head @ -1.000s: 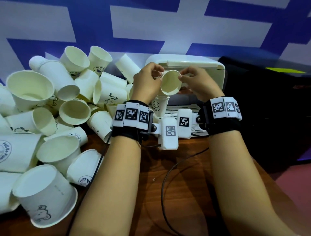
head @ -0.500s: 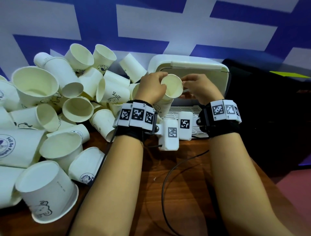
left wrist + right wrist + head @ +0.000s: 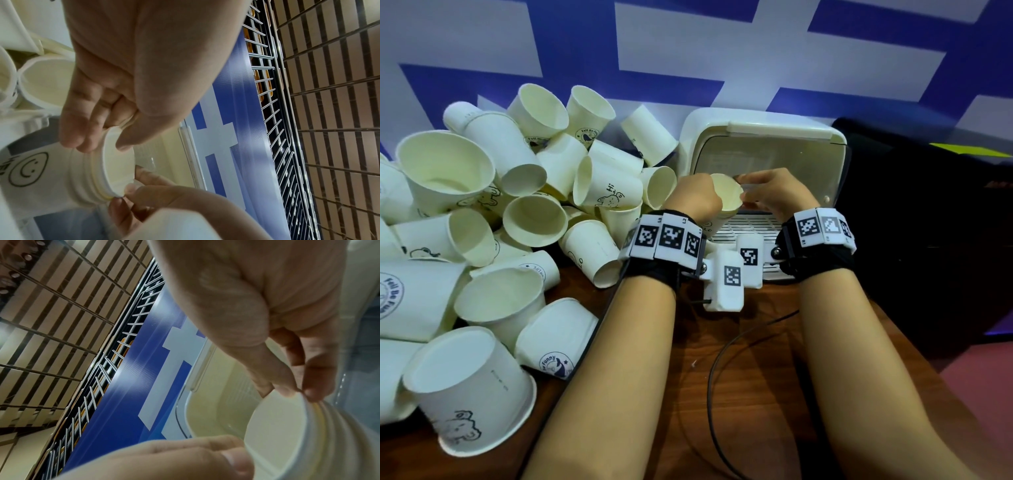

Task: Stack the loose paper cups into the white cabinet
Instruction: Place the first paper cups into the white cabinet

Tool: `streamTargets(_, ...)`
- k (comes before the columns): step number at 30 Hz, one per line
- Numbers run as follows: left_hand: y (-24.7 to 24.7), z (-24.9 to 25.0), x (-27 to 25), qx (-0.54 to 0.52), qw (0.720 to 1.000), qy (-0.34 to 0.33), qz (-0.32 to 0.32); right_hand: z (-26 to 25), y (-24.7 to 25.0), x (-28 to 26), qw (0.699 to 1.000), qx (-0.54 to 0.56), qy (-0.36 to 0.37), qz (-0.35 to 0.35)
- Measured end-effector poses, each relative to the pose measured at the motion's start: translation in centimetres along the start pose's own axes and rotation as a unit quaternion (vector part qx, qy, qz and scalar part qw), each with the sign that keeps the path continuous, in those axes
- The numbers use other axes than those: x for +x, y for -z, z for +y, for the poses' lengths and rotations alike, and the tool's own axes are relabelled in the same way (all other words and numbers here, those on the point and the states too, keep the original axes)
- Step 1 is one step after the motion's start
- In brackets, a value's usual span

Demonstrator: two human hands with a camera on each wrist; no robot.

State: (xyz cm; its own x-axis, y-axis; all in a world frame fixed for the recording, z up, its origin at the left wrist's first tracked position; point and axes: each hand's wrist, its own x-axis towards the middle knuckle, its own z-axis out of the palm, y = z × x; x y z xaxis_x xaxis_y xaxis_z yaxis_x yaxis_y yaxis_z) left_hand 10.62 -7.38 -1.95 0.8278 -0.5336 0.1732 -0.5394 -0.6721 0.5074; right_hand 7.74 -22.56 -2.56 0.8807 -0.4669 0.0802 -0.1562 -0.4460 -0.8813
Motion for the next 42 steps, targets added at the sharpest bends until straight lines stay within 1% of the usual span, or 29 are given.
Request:
streamTargets(3,-0.3,0.0,0.1,0.015,1.0,0.002,-0.002,0.0,-0.1,-0.1,1.0,-0.028,0.002,-0.006)
streamTargets(5,-0.5,0.0,0.2,0.022,1.0,0.008,-0.008,-0.1,0.0,-0.4,0.997,-0.071,0.001,-0.021)
streamTargets(7,-0.6,-0.1,0.3,0.026,1.0,0.013,-0.011,-0.2,0.1,-0.5,0.995,-0.093,-0.005,-0.036)
streamTargets(9,-0.7,-0.2,0.4,0.027,0.999,0.016,-0.012,-0.2,0.0,-0.5,0.996,-0.074,-0.021,-0.05)
streamTargets(12,-0.8,-0.2,0.4,0.028,0.999,0.017,-0.025,0.1,-0.5,-0.3,0.997,-0.002,-0.049,-0.054)
streamTargets(15,-0.7,-0.2,0.4,0.03,0.999,0.019,-0.028,0.2,-0.9,-0.2,0.995,0.056,-0.054,-0.055)
streamTargets(19,-0.6,-0.2,0.3,-0.034,0.999,0.033,-0.026,0.0,-1.1,0.1,0.993,0.075,-0.054,-0.067)
streamTargets(22,-0.6,-0.1,0.2,-0.093,0.995,0.038,-0.024,-0.2,-1.0,0.0,0.994,0.087,-0.049,-0.05)
streamTargets(25,-0.7,0.0,-0.1,-0.144,0.988,0.037,-0.035,-0.1,-1.0,0.0,0.994,0.095,-0.045,-0.04)
streamTargets(28,-1.0,-0.1,-0.1,-0.175,0.983,0.04,-0.042,0.0,-1.1,0.1,0.996,0.072,-0.038,-0.037)
streamTargets(31,-1.3,-0.1,-0.1,-0.204,0.975,0.064,-0.059,-0.2,-1.3,-0.2,0.997,0.064,-0.025,-0.042)
streamTargets(35,-1.4,-0.4,0.3,-0.191,0.977,0.07,-0.065,-0.3,-1.4,-0.5,0.997,0.046,-0.03,-0.056)
streamTargets(38,-1.0,-0.2,0.0,-0.17,0.981,0.059,-0.067,-0.6,-1.2,-0.5,0.996,0.052,-0.044,-0.06)
streamTargets(40,-0.3,0.1,-0.4,-0.138,0.986,0.061,-0.067,-1.0,-0.9,-0.5,0.996,0.045,-0.049,-0.063)
streamTargets(42,0.3,0.2,-0.5,-0.095,0.991,0.062,-0.065,-1.3,-0.7,-0.4,0.997,0.01,-0.042,-0.065)
